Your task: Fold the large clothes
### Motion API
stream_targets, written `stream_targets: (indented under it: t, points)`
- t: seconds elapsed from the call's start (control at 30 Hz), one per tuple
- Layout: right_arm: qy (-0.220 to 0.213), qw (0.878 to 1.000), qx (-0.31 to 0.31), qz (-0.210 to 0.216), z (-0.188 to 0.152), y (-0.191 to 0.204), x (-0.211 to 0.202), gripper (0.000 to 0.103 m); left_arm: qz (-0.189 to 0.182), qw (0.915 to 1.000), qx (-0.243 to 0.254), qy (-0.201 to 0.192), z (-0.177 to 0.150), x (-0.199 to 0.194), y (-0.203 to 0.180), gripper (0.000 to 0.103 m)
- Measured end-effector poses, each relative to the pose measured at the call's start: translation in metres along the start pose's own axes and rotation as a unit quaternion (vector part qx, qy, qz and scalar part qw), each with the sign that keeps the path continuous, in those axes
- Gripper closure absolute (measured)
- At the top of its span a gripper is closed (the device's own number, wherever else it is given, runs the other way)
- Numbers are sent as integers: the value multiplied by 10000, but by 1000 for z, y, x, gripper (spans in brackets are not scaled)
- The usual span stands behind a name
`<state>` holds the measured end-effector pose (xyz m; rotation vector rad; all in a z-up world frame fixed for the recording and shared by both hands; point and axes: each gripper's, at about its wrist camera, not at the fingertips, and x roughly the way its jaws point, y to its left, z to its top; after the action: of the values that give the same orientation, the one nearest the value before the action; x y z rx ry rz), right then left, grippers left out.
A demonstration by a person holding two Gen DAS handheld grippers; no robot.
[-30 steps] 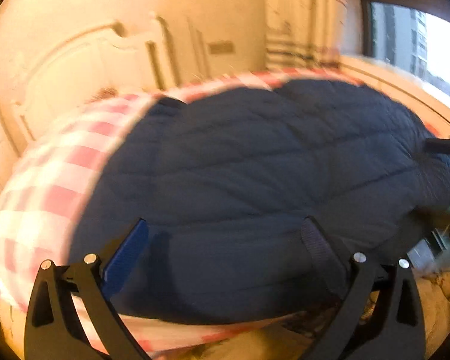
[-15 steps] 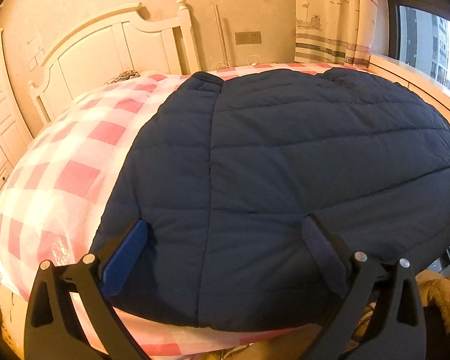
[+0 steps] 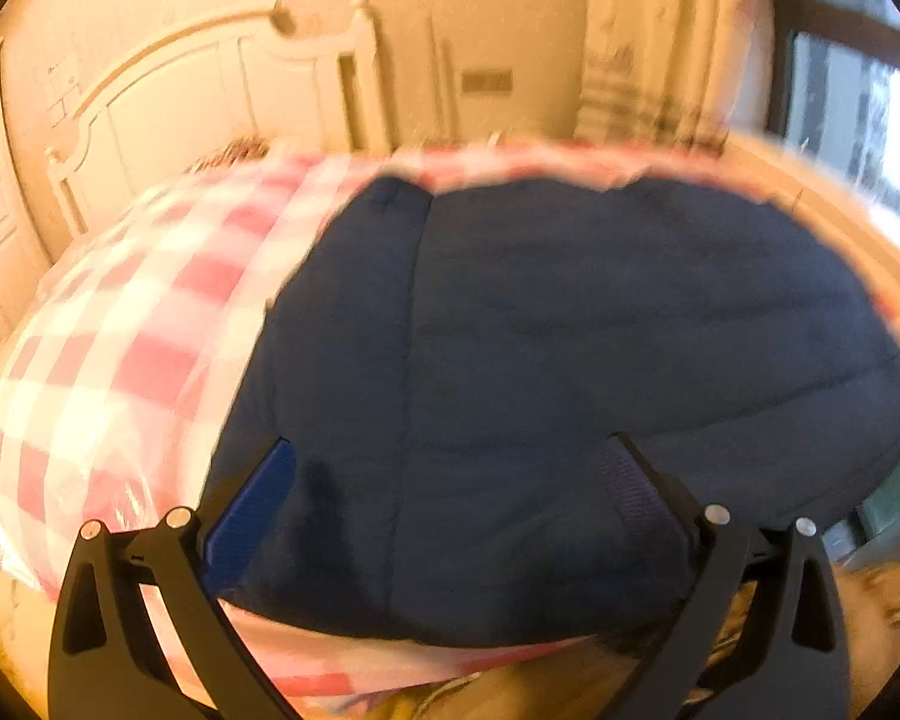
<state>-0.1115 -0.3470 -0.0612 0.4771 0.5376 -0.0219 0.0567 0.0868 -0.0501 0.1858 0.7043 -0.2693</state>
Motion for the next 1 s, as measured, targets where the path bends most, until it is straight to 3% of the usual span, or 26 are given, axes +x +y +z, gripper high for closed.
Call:
stream_targets:
  t: [0.1, 0.2, 0.3, 0.4, 0.53, 0.57, 0.7, 0.9, 1.0]
  points:
    - [293, 9949, 870, 421, -33, -39, -3, 5, -184, 9989, 204, -375, 22, -20, -18, 2]
    - [688, 9836, 1341, 986, -67, -50, 12, 7, -108, 9961, 579, -655, 52, -20, -47, 2]
    - [857, 9777, 1334, 1379, -73, -35, 30, 11, 40, 9950, 730, -675, 76, 1, -64, 2]
    - [924, 9776, 861, 1681, -64, -4, 40, 12, 259, 9961, 733, -427, 96, 39, -72, 2]
    - [940, 9749, 917, 1797, -53, 8, 63, 12, 379, 9978, 492, 225, 96, 101, -63, 2]
    - [917, 9752, 882, 1810, -50, 13, 67, 11, 194, 9981, 326, 476, 91, 117, -56, 2]
    - [1021, 9790, 620, 1651, -47, 31, 75, 11, -115, 9988, 8, 477, 86, 120, -41, 2]
    - [464, 9817, 672, 1721, -32, 34, 70, 13, 70, 9988, 157, 452, 81, 121, -47, 2]
    - [584, 9868, 588, 1393, -19, 36, 88, 13, 85, 9988, 171, 459, 83, 124, -48, 2]
